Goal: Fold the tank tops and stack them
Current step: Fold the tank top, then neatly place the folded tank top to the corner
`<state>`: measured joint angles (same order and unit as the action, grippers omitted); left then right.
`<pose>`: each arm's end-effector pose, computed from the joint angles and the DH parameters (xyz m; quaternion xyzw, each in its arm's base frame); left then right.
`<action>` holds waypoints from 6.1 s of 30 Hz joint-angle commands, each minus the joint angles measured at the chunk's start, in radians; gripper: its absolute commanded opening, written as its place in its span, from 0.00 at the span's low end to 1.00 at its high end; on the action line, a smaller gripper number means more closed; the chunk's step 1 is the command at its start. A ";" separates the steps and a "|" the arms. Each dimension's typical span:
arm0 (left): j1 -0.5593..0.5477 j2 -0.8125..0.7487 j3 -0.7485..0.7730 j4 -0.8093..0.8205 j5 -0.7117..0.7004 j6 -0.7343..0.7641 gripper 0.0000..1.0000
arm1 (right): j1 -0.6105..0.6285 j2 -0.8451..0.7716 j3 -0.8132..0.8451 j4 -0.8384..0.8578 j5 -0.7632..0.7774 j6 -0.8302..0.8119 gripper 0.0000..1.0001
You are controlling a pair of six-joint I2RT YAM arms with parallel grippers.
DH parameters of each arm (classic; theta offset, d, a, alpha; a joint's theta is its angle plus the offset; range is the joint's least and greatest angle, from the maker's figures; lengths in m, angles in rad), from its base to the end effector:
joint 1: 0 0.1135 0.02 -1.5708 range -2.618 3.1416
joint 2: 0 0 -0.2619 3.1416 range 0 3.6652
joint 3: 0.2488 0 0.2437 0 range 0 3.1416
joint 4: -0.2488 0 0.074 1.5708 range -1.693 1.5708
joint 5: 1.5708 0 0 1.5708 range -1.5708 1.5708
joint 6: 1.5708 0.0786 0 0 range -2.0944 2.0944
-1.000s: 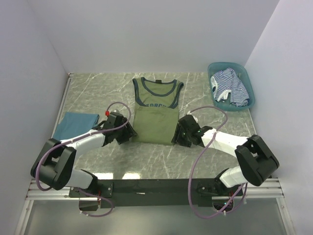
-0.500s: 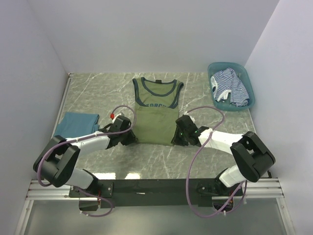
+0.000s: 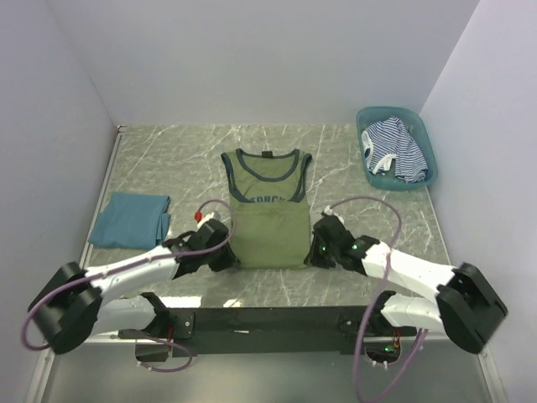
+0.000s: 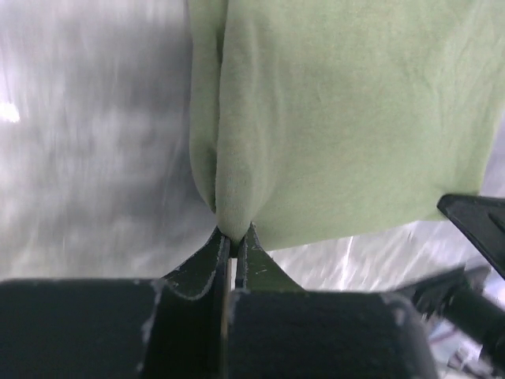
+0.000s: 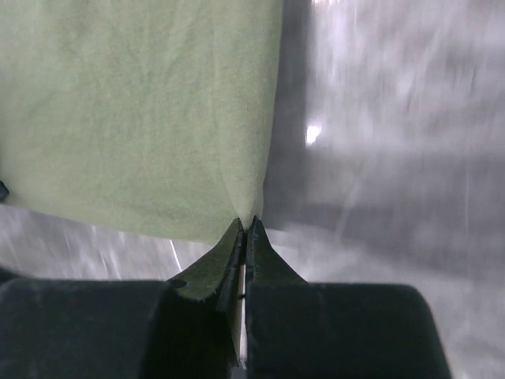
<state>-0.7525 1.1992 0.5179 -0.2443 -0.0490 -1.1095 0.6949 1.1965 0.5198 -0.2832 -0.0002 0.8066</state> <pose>0.1763 -0.1598 0.1335 -0.1760 0.9317 -0.2404 0.2079 0.1793 0.1495 0.1311 0.0532 0.9522 0.2052 0.2198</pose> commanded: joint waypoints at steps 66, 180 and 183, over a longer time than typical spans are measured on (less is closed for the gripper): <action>0.522 0.620 0.694 0.065 0.300 0.404 0.85 | -0.170 0.681 0.855 -0.083 -0.043 -0.279 0.55; 0.642 0.473 1.213 -0.824 -0.856 0.657 0.99 | -0.173 0.382 0.816 -0.186 -0.167 -0.340 0.60; 0.604 0.406 1.167 -0.762 -0.694 0.694 0.99 | -0.204 0.371 0.844 -0.206 -0.143 -0.333 0.60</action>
<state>-0.1101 1.7069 1.6871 -1.1049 -0.8783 -0.4309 0.5129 1.6375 1.2984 -0.4686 -0.1986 0.4808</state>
